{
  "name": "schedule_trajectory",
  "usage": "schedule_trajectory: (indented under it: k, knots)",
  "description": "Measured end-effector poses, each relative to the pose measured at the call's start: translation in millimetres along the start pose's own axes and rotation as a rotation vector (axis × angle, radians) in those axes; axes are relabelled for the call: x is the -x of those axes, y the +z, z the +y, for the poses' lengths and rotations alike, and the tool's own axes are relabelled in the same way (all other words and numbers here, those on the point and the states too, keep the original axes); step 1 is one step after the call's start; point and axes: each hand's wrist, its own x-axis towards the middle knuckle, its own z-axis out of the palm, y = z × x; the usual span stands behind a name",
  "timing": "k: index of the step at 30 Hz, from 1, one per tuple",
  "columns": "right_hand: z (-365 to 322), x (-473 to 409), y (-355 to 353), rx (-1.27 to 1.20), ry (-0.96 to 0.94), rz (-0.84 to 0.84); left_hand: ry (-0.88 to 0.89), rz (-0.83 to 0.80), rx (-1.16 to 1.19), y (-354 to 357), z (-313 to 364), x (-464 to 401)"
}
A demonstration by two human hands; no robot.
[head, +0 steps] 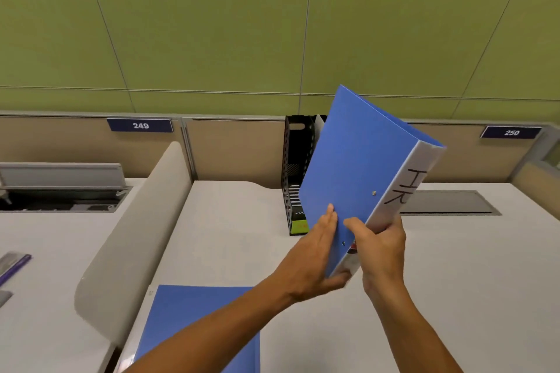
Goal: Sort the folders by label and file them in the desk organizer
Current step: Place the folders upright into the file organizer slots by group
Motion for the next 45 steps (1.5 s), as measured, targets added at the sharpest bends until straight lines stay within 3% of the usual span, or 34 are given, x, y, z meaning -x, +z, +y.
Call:
schedule_trajectory:
  k: [5,7,10,16,18,28,39,45]
  knots:
    - [6,-42,20,-0.028,-0.029,0.092,0.094,-0.001,0.025,-11,-53,-43]
    - [6,-61,28,-0.034,-0.026,0.104,0.036,-0.028,0.082,-15,-78,-58]
    - [7,-87,40,0.015,-0.053,0.079,-0.173,-0.116,0.096,-11,-122,-73]
    - [7,-128,75,-0.001,-0.104,0.072,-0.883,0.100,0.440,-1,-190,-108]
    - [11,-137,89,-0.012,-0.121,0.085,-0.958,0.093,0.508,5,-202,-121]
    - [52,-153,143,-0.007,-0.125,0.154,-0.766,0.022,0.422,23,-214,-146]
    - [82,-167,153,0.061,-0.113,0.198,-0.762,0.074,0.489,26,-225,-139]
    - [88,-172,150,-0.019,-0.051,0.165,-0.745,0.082,0.505,26,-222,-141]
